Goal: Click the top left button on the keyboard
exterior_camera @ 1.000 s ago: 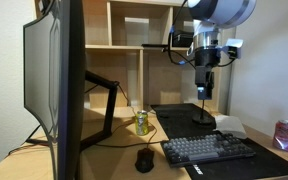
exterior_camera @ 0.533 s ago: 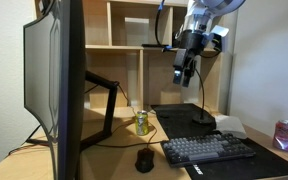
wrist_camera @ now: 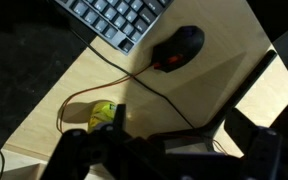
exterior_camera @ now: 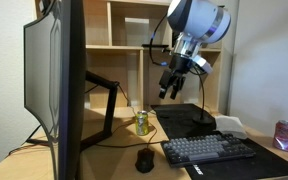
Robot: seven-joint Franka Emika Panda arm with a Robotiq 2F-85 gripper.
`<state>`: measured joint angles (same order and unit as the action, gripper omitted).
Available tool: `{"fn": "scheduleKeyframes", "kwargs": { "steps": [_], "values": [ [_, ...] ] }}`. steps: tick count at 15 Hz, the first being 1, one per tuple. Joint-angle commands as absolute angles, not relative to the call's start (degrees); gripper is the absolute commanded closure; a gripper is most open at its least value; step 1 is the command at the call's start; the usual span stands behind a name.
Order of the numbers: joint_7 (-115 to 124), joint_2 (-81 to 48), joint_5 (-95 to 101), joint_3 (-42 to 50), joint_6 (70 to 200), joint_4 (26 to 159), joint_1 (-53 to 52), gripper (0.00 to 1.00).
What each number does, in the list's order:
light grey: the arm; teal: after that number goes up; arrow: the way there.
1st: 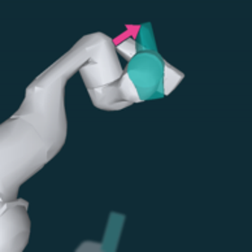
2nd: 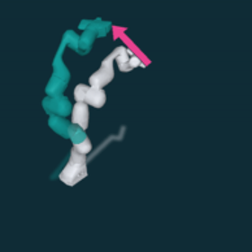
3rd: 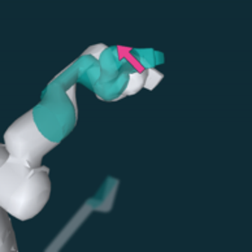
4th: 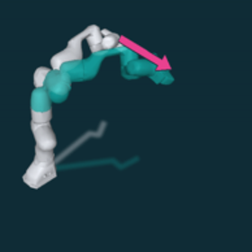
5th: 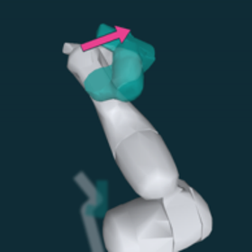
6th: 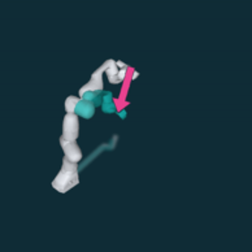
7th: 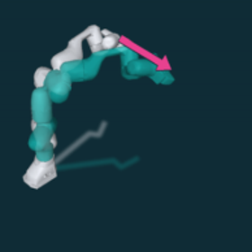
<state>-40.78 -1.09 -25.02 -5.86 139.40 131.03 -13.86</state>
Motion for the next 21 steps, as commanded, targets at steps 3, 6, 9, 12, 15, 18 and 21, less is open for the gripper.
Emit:
{"fn": "scheduleKeyframes", "kwargs": {
  "steps": [3, 6, 9, 12, 15, 18, 21],
  "values": [
    [-41.0, -14.7, -27.0, -9.4, 139.5, 124.4, -9.4, 0.0],
    [-39.9, -15.0, -24.7, -10.7, 141.3, 125.5, -8.3, 0.0],
    [-40.1, -17.8, -24.9, -11.1, 141.3, 123.2, -7.8, 0.0],
    [-43.2, -22.1, -27.3, -14.0, 142.8, 122.6, -6.3, 0.0],
    [-41.1, -25.4, -26.1, -15.2, 141.9, 120.9, -5.2, 0.0],
    [-40.0, -25.0, -24.6, -15.7, 142.1, 121.9, -4.8, 0.0],
    [-40.6, -25.7, -24.7, -16.2, 141.3, 121.3, -4.2, 0.0]
  ]
}}
